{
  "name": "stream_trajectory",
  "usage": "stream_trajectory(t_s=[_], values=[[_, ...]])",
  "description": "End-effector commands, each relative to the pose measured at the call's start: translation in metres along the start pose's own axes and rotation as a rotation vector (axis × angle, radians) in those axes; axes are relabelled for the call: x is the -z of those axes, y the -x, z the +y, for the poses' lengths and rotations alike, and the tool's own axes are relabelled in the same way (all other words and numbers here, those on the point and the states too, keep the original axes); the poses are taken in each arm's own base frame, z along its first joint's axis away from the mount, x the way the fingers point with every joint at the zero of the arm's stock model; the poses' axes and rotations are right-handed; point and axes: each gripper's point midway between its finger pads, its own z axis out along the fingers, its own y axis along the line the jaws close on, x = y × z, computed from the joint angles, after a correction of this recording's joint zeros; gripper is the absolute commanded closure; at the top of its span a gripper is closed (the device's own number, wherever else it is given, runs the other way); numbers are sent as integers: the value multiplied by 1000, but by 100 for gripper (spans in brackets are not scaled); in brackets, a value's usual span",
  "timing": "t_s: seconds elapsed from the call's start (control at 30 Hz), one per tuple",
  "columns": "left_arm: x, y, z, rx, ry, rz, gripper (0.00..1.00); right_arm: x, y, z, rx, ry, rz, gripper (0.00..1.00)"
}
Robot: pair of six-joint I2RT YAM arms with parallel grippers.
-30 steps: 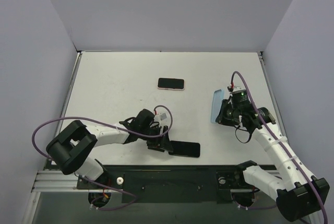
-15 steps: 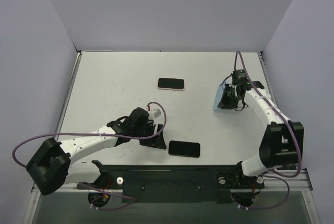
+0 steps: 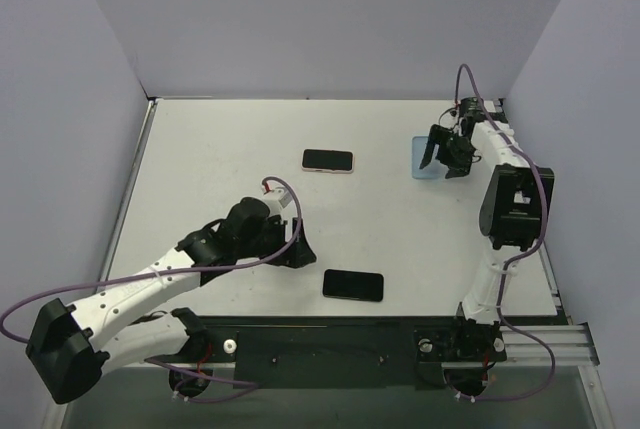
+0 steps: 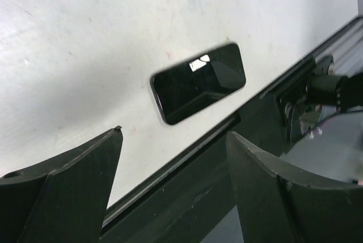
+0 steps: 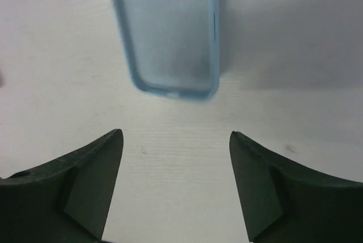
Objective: Take the phone out of the phone case
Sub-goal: Place the phone case at the center of the board, then pick up the phone at the center of the board.
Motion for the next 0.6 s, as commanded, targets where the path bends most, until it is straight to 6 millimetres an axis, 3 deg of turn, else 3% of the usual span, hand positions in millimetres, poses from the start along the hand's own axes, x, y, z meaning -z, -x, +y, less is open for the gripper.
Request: stream_trajectory(t_s=[0.0, 0.03, 0.1, 0.13, 0.17, 0.2, 0.23, 0.27, 0.3, 0.37, 0.4, 0.43, 0.47, 0.5, 0.53, 0.57], values=[[13, 55, 0, 20, 89, -152, 15, 55, -10, -63, 9, -364, 23, 11], [13, 68, 2, 31, 112, -177, 15, 74, -10, -74, 13, -459, -7, 10], [11, 94, 15, 80, 150, -231, 14, 96, -19, -66, -5, -476, -37, 10], [12, 114, 22, 127, 146, -288, 14, 94, -32, -56, -7, -460, -26, 9], [8, 126, 25, 161, 141, -305, 14, 111, -29, -43, -13, -424, -97, 9], [10, 149, 24, 197, 96, -366, 14, 102, -44, -19, 56, -393, -93, 9], [2, 160, 24, 220, 83, -377, 14, 119, -46, -1, 77, -360, -160, 9], [4, 181, 26, 231, 64, -429, 14, 111, -59, 17, 127, -324, -167, 9], [-7, 193, 35, 248, 67, -427, 14, 121, -72, 44, 167, -244, -200, 9], [-21, 222, 39, 198, 39, -418, 16, 123, -97, 74, 185, -118, -223, 9], [-45, 215, 63, 226, 96, -339, 16, 124, -111, 85, 188, -37, -224, 9], [-40, 243, 61, 191, 86, -367, 16, 126, -119, 95, 164, 1, -229, 9], [-62, 237, 82, 207, 113, -308, 16, 125, -132, 98, 164, 40, -222, 9], [-62, 256, 82, 190, 70, -316, 19, 121, -145, 100, 172, 61, -200, 9], [-80, 260, 97, 201, 68, -304, 19, 125, -151, 104, 182, 85, -203, 9], [-79, 282, 99, 187, 37, -357, 20, 123, -161, 102, 180, 85, -188, 9]])
